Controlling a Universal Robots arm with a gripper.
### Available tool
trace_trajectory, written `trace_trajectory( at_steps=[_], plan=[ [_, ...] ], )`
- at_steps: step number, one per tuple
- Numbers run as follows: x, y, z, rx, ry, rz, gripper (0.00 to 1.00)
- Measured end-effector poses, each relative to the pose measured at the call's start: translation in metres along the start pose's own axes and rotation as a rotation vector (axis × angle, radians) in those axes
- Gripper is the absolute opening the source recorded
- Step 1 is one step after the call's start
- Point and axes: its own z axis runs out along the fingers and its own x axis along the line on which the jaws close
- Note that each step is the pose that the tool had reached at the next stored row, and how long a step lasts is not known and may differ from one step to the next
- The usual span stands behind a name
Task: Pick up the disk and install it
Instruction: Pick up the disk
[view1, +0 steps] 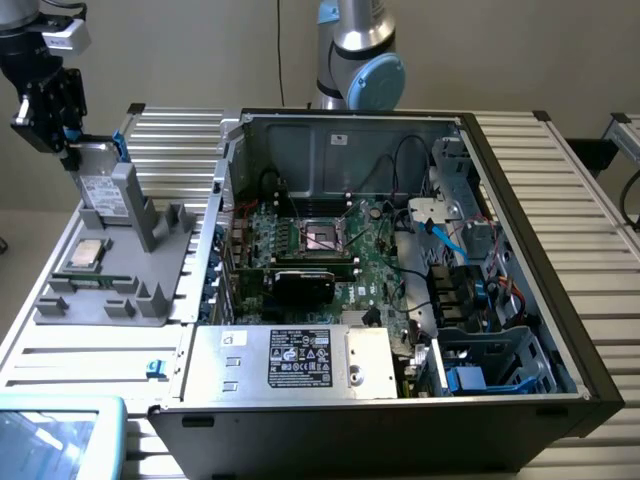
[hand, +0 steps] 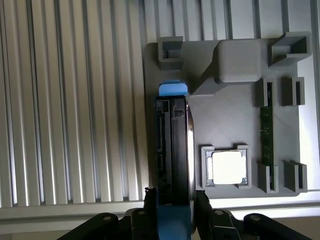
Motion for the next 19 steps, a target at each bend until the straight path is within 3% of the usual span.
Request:
trace_trajectory(
  at_steps=[4, 6, 19],
  plan=[
    [0.0, 0.0, 0.0, 0.0001, -0.0001, -0.001, 0.42],
    [0.0, 0.0, 0.0, 0.0001, 0.0, -0.001, 0.37],
    [0.0, 0.0, 0.0001, 0.0001, -0.0005, -0.012, 0.37]
  ],
)
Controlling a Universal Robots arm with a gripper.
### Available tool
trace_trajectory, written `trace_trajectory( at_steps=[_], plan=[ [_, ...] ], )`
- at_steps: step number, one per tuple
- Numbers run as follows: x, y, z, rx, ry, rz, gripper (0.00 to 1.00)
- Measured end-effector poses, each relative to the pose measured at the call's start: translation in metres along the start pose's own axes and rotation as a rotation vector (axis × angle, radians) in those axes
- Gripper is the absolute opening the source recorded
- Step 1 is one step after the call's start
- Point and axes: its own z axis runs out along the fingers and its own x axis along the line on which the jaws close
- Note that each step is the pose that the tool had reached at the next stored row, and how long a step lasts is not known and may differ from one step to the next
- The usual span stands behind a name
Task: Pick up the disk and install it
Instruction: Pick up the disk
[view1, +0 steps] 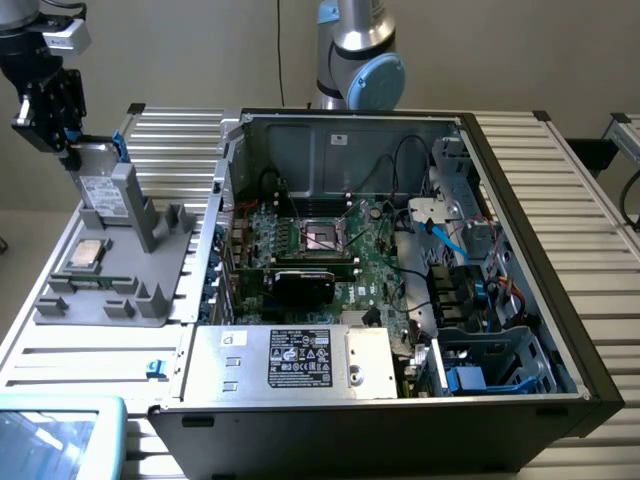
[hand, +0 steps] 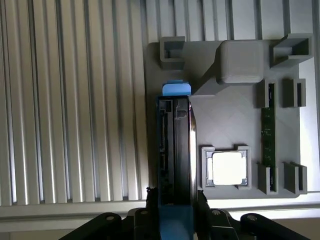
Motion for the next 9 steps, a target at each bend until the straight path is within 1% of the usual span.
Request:
trace_trajectory(
  at_steps=[9],
  plan=[
    [0.0, 0.0, 0.0, 0.0, 0.0001, -0.006, 0.37]
  ],
)
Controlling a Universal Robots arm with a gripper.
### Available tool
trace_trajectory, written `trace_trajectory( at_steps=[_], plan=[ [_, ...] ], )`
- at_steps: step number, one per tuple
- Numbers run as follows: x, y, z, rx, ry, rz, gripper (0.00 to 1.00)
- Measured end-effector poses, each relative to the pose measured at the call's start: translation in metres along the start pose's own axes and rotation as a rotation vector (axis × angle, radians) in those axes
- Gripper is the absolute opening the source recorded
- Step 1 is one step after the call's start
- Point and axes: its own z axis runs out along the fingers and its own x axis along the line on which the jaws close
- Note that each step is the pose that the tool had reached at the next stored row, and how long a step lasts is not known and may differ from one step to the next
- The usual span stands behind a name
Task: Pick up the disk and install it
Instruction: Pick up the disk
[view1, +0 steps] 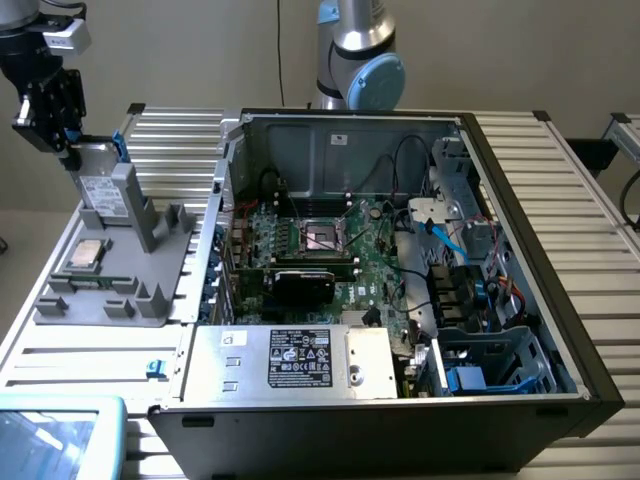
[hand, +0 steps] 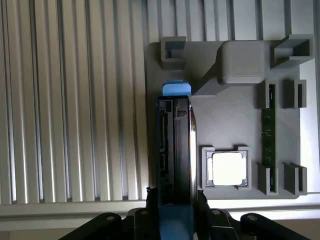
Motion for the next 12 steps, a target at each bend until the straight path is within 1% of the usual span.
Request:
trace_trajectory(
  at_steps=[3, 8, 12],
  plan=[
    [0.0, 0.0, 0.0, -0.0001, -0.0004, 0.0, 0.37],
    [0.0, 0.0, 0.0, -0.0003, -0.0043, 0.015, 0.37],
    [0.0, 0.0, 0.0, -0.0003, -0.0045, 0.019, 0.37]
  ],
)
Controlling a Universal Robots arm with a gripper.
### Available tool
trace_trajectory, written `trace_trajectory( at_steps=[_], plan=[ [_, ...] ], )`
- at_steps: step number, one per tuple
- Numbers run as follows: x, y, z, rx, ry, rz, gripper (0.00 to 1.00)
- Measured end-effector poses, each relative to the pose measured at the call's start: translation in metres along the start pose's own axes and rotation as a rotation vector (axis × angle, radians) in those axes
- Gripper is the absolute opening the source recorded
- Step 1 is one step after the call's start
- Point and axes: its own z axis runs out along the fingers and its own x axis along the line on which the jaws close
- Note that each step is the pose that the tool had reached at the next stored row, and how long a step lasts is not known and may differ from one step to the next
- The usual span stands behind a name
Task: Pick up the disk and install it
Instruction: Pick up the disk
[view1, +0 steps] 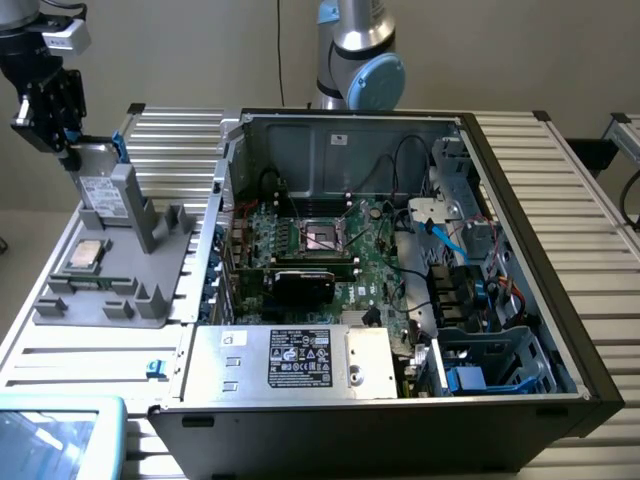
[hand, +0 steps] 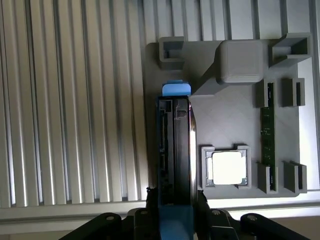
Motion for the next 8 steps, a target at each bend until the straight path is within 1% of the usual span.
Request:
trace_trajectory(
  at_steps=[8],
  plan=[
    [0.0001, 0.0013, -0.001, -0.0033, 0.0003, -0.001, 0.37]
  ],
)
